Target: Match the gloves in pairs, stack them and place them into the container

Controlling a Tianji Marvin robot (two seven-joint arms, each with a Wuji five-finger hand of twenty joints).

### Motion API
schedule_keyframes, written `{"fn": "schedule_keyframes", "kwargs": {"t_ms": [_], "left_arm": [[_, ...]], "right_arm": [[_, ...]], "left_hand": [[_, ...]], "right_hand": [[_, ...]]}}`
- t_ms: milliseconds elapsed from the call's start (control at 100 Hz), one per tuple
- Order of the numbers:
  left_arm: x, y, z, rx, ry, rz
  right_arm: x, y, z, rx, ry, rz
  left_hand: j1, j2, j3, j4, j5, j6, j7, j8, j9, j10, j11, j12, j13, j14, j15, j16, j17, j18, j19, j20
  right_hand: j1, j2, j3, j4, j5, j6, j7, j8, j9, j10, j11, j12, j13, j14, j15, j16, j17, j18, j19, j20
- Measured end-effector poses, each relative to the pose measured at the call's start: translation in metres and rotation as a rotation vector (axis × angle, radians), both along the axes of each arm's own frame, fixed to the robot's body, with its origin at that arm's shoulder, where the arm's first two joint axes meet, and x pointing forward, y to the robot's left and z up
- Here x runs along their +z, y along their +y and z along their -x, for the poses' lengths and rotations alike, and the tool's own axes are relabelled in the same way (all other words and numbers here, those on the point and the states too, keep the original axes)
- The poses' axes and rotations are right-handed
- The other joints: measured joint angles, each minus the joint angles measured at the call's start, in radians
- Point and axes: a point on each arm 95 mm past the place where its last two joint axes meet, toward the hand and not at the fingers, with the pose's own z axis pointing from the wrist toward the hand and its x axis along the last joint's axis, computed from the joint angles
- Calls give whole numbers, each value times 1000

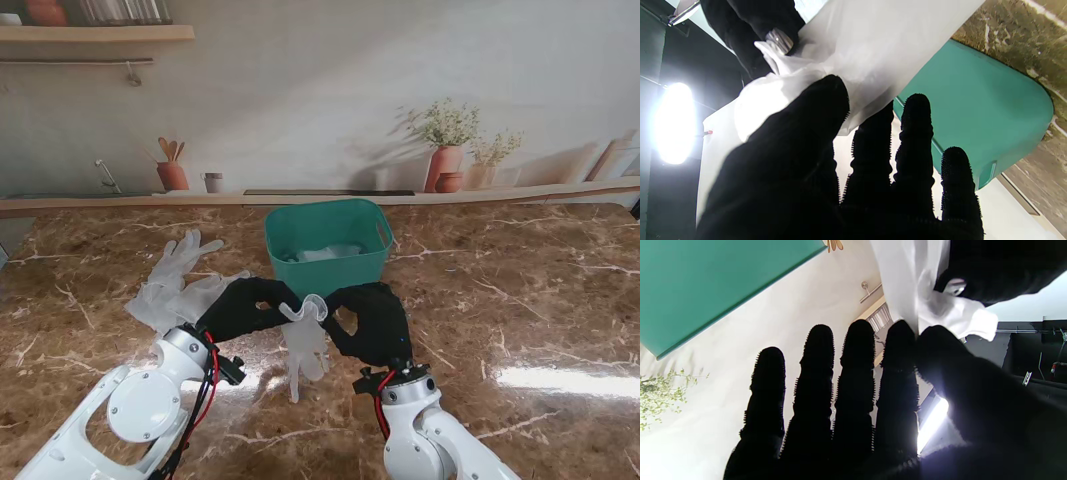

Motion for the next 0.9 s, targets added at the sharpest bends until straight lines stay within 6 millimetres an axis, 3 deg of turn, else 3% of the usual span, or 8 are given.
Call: {"fn": "schedule_keyframes", "kwargs": {"t_ms": [180,370,390,420,450,620,770,900], "left_arm": [[-1,2,1,-28,15,5],[-2,5,4,-19,53,80],[-2,5,4,-21,58,86],[-2,6,5,-25,64,95],[-2,6,5,-29,68,100],[-3,5,7,-38,79,114],[-2,5,7,-14,65,121],[0,5,9,-4,54,119]], "right_arm": [[3,2,3,10,-5,-18],[6,0,7,15,-7,-53],[6,0,7,14,-7,-56],[7,0,8,12,-7,-61],[7,-1,9,9,-7,-66],[11,-3,13,-4,-14,-85],[15,-6,16,-9,-23,-95],[18,-9,21,-7,-22,-105]], "left_hand": [[-11,-13,0,0,0,-2,-7,29,-36,-6,1,5,0,6,0,0,-10,8,-11,0],[-31,-21,-3,0,-16,-2,-7,61,-37,-6,23,5,0,10,0,5,-20,10,-28,0],[-59,-36,-49,-1,-26,21,-7,68,-57,-7,25,4,0,11,0,5,-22,12,-37,0],[-116,-30,-119,-3,-26,108,19,98,-57,-7,25,3,0,13,0,5,-22,13,-46,0],[-132,-28,-144,-3,-26,134,30,108,-57,-7,25,3,0,13,0,5,-23,13,-49,0],[-130,-28,-193,-3,-25,159,46,149,-70,-7,36,1,-24,22,-10,15,-25,18,-60,3],[-100,-28,-139,-3,-20,154,93,155,-66,-7,37,65,-20,22,-10,27,-23,19,-61,24],[-99,-27,-102,-3,-8,154,92,101,-35,-7,12,80,-10,23,29,55,-4,32,-50,39]], "right_hand": [[-12,-20,31,0,13,0,-1,66,9,0,13,36,0,-8,23,1,3,0,2,1],[-30,-34,50,-1,39,0,-4,87,19,0,21,49,0,-10,36,23,9,0,15,13],[-30,-35,51,-1,39,0,-4,88,19,0,21,49,0,-10,37,24,9,0,15,13],[-30,-39,51,-1,39,0,-4,90,19,0,21,49,0,-10,40,25,11,0,18,13],[-30,-40,55,-1,39,0,-4,90,21,0,21,49,0,-10,45,25,15,0,26,13],[-37,-41,61,-1,49,0,-4,90,31,0,32,50,21,-11,58,25,18,0,28,13],[-37,-45,61,-1,50,0,-4,91,31,0,32,50,21,-11,58,25,19,0,30,14],[-37,-54,71,-1,51,0,-4,91,44,1,32,50,41,-11,67,31,29,2,52,15]]}}
